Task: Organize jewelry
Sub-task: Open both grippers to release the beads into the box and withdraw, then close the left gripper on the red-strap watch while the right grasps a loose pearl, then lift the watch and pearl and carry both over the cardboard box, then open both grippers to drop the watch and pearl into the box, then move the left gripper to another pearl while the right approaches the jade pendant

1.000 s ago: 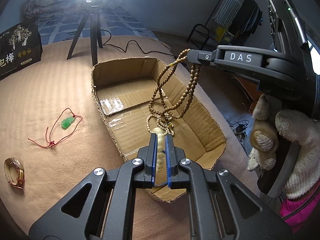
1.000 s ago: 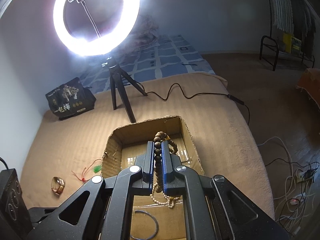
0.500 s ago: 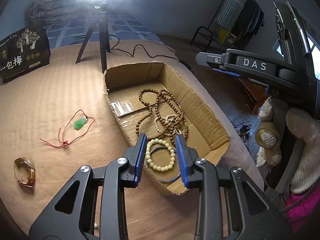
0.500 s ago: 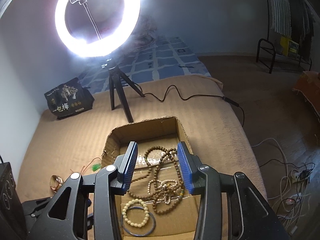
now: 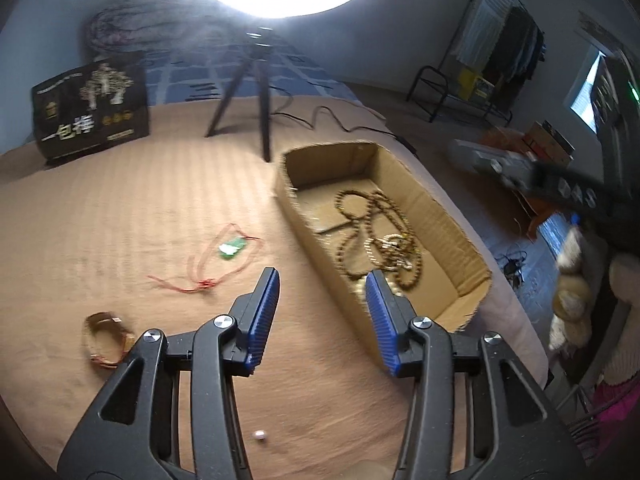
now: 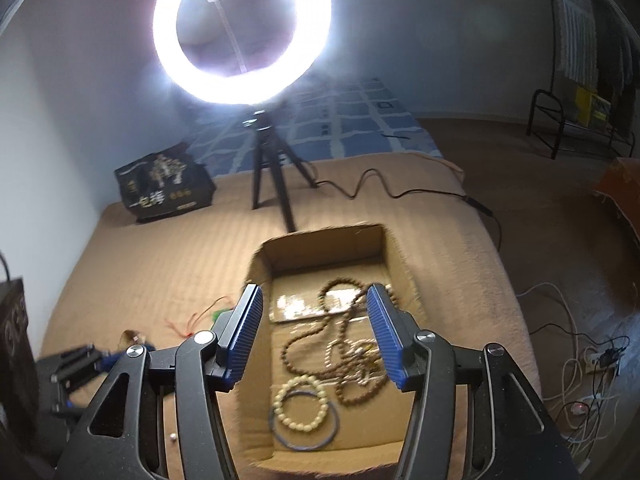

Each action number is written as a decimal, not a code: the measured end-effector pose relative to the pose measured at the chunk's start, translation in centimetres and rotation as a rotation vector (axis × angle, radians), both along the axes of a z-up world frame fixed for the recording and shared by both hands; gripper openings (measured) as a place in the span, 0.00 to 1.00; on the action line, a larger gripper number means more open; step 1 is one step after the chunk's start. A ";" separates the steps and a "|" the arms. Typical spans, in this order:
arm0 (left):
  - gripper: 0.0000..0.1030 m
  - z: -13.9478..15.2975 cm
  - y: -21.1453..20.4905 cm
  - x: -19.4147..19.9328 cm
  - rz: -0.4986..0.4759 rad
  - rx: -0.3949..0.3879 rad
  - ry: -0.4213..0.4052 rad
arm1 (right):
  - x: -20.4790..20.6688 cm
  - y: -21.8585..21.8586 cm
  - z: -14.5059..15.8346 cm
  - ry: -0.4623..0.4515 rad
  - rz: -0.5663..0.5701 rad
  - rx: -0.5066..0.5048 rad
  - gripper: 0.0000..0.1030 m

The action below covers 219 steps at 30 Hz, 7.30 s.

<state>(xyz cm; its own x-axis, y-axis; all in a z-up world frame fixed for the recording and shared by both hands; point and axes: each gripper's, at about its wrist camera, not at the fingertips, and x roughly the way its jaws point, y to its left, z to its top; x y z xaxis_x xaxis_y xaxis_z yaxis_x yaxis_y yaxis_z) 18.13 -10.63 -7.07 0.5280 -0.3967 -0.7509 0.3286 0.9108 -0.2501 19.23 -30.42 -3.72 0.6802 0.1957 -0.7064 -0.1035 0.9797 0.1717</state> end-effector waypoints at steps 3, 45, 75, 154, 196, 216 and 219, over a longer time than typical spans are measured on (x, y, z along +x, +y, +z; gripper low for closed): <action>0.45 0.3 2.2 0.0 0.030 0.004 -0.009 | -0.8 1.6 0.0 0.002 0.041 -0.010 0.54; 0.45 -8.1 19.2 1.3 0.309 0.056 0.192 | -8.5 16.7 -11.7 0.270 0.460 -0.122 0.33; 0.14 -10.8 18.1 2.7 0.277 0.074 0.248 | -7.8 18.6 -13.8 0.290 0.502 -0.187 0.08; 0.06 -2.0 -3.7 2.1 0.005 -0.106 0.101 | 1.0 -1.0 -3.9 0.069 0.006 0.022 0.08; 0.28 -2.8 -5.9 1.2 -0.068 -0.064 0.103 | 1.8 -1.4 -4.4 0.082 -0.035 -0.037 0.44; 0.28 -1.2 1.9 -1.6 -0.003 0.089 -0.016 | -0.3 3.0 -2.7 0.036 0.072 -0.032 0.60; 0.28 -1.2 3.3 -2.3 0.003 0.113 -0.020 | -0.5 3.7 -2.5 0.018 0.086 -0.026 0.62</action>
<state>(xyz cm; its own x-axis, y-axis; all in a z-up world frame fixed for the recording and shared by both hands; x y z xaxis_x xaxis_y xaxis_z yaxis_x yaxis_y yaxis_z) 15.83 -7.31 -8.26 0.5443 -0.3085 -0.7801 0.3296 0.9338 -0.1393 18.77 -26.67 -6.24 0.6488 0.2339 -0.7242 -0.1842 0.9716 0.1487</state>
